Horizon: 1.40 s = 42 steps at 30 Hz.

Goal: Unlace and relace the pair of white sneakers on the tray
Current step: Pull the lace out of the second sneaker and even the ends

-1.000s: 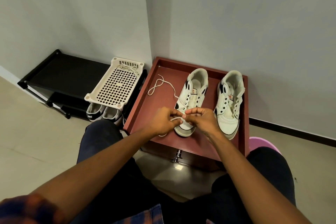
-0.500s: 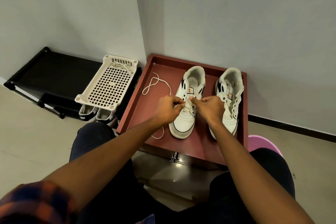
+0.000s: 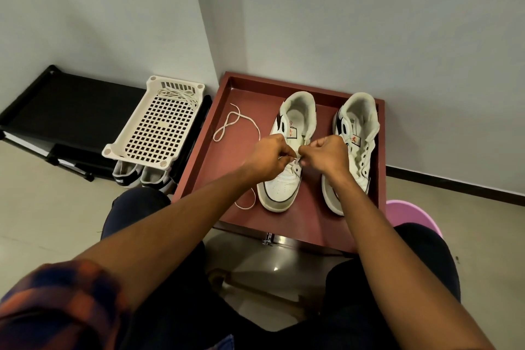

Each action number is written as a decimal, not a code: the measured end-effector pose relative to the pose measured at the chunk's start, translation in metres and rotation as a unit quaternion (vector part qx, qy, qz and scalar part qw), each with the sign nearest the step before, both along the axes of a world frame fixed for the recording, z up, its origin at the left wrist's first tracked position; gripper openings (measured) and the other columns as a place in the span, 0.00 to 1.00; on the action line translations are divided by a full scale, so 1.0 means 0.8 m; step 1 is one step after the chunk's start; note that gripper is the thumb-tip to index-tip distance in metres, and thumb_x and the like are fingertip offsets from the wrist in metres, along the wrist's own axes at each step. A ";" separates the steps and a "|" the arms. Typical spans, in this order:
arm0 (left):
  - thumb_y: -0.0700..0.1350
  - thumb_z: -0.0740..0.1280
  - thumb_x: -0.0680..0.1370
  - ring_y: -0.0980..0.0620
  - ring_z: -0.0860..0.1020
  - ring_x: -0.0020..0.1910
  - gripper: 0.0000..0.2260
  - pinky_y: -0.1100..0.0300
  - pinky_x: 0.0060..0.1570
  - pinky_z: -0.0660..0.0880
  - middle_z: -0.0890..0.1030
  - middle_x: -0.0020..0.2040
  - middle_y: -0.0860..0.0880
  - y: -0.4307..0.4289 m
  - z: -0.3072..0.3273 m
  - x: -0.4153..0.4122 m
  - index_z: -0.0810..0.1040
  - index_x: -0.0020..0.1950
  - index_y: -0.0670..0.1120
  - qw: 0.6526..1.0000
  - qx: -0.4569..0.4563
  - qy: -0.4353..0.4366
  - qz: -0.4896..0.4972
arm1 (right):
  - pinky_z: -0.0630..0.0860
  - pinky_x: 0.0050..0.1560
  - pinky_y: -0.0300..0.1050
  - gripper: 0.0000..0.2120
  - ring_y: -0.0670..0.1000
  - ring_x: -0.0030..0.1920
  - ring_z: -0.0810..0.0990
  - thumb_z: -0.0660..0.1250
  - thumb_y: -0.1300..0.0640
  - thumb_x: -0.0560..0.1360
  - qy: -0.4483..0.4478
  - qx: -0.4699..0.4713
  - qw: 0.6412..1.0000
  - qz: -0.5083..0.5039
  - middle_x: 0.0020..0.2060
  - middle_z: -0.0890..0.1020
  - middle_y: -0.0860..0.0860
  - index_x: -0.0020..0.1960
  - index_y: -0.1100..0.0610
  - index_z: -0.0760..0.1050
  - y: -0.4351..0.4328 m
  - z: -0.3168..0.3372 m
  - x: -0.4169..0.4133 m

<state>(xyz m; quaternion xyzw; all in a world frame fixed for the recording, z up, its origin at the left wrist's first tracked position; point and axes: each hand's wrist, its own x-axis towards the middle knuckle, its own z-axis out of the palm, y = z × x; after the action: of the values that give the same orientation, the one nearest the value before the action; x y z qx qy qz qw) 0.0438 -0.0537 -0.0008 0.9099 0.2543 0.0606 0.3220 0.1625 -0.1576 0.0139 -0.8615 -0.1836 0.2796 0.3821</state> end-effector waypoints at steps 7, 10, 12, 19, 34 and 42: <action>0.42 0.71 0.77 0.55 0.73 0.42 0.08 0.63 0.43 0.66 0.75 0.44 0.49 0.009 0.002 0.004 0.86 0.54 0.46 0.999 -0.007 0.013 -0.040 | 0.84 0.44 0.53 0.07 0.53 0.31 0.83 0.72 0.60 0.69 0.042 0.031 0.998 -0.024 0.25 0.83 0.54 0.34 0.63 0.83 -0.001 -0.002 -0.001; 0.42 0.73 0.76 0.55 0.75 0.41 0.07 0.63 0.43 0.69 0.79 0.44 0.49 0.010 0.002 0.009 0.87 0.52 0.45 0.999 -0.012 0.010 -0.044 | 0.84 0.42 0.51 0.07 0.51 0.30 0.83 0.73 0.61 0.69 0.035 0.036 0.998 -0.030 0.25 0.83 0.55 0.35 0.64 0.83 -0.002 -0.001 0.001; 0.40 0.73 0.75 0.57 0.76 0.38 0.06 0.68 0.40 0.69 0.83 0.44 0.49 0.007 0.006 0.010 0.87 0.51 0.43 0.999 -0.033 0.012 -0.033 | 0.83 0.40 0.49 0.07 0.50 0.29 0.82 0.74 0.60 0.68 0.036 0.043 0.998 -0.026 0.26 0.83 0.55 0.33 0.62 0.83 -0.003 -0.004 0.001; 0.32 0.76 0.71 0.55 0.82 0.32 0.06 0.61 0.35 0.79 0.84 0.35 0.45 0.014 0.003 0.012 0.83 0.44 0.39 0.979 -0.196 -0.015 0.049 | 0.83 0.52 0.52 0.02 0.53 0.40 0.85 0.78 0.61 0.71 0.141 0.114 0.984 0.004 0.38 0.87 0.58 0.42 0.60 0.86 -0.029 -0.021 0.010; 0.44 0.77 0.74 0.50 0.80 0.30 0.09 0.60 0.35 0.77 0.83 0.33 0.47 0.008 0.008 0.019 0.80 0.49 0.43 0.964 -0.247 -0.006 0.101 | 0.79 0.40 0.41 0.09 0.46 0.33 0.82 0.70 0.61 0.74 -0.084 0.024 0.988 0.128 0.31 0.84 0.46 0.38 0.51 0.83 -0.039 -0.023 -0.009; 0.45 0.77 0.71 0.50 0.82 0.40 0.07 0.55 0.48 0.80 0.82 0.34 0.52 0.007 0.016 0.048 0.82 0.36 0.46 0.984 -0.105 0.074 0.121 | 0.80 0.51 0.50 0.12 0.51 0.40 0.82 0.64 0.65 0.73 -0.162 -0.033 0.976 0.140 0.38 0.83 0.47 0.39 0.50 0.79 -0.050 0.015 0.043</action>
<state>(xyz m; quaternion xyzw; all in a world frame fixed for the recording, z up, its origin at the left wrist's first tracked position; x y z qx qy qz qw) 0.0820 -0.0479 0.0121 0.8355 0.3908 0.0046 0.3862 0.1968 -0.1973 0.0260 -0.8730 -0.3530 0.1928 0.2759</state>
